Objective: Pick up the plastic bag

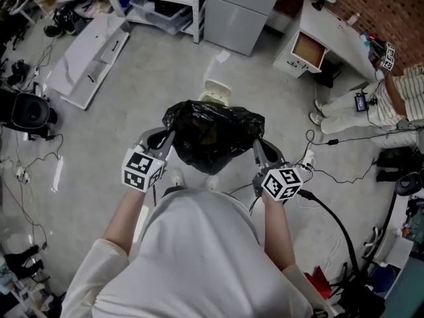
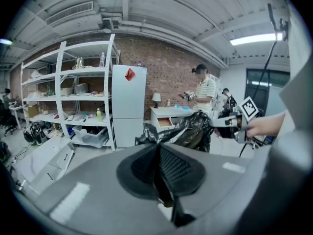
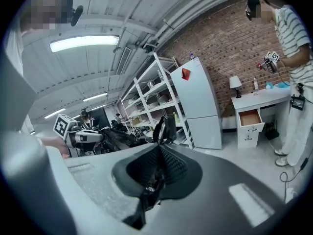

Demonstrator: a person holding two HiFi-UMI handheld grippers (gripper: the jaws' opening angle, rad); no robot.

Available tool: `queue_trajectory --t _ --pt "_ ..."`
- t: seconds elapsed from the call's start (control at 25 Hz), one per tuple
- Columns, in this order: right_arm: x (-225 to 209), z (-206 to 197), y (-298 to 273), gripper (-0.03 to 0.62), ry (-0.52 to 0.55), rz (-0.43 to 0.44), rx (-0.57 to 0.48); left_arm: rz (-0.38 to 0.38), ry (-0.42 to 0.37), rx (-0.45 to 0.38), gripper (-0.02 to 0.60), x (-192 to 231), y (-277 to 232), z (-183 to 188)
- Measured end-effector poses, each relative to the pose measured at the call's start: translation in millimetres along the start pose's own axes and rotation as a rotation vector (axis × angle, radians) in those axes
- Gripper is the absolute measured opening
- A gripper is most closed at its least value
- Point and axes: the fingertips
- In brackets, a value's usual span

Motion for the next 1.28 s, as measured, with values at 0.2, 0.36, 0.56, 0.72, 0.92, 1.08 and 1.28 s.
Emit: queue_trajectory --t 0.2,0.36,0.56,0.72,0.92,1.08,1.28 --pt "12.5 2.9 -2.7 0.002 0.004 -0.012 -0.012 -0.022 0.000 -0.009 0.006 8.8 2.0 9.1" --pt "18.0 2.8 -5.4 0.002 0.005 -0.009 -0.020 -0.038 -0.007 -0.017 0.006 9.3 1.2 12.9" --pt "19.3 2.5 -8.3 0.002 0.009 -0.017 -0.023 -0.048 -0.017 -0.016 0.006 11.7 1.1 9.1" --pt "20.5 7.0 -14.4 0.002 0.018 -0.016 -0.022 -0.053 -0.013 -0.016 0.006 16.9 0.4 8.3" --pt "18.8 7.7 -14.5 0.002 0.018 -0.014 -0.019 -0.060 -0.020 -0.014 0.006 11.7 -2.1 9.4" --pt "17.1 6.6 -14.0 0.002 0.019 -0.014 -0.018 -0.061 -0.019 -0.019 0.006 9.2 -4.0 9.3" --pt "22.6 8.7 -19.2 0.002 0.020 -0.015 -0.025 -0.061 -0.023 -0.022 0.006 15.0 -0.7 8.3"
Point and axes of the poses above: the fingertips, and each gripper's own axes: y backward along the fingers, x to its left, z out of its top, and after that the axes turned 4 degrees about x, right-handed
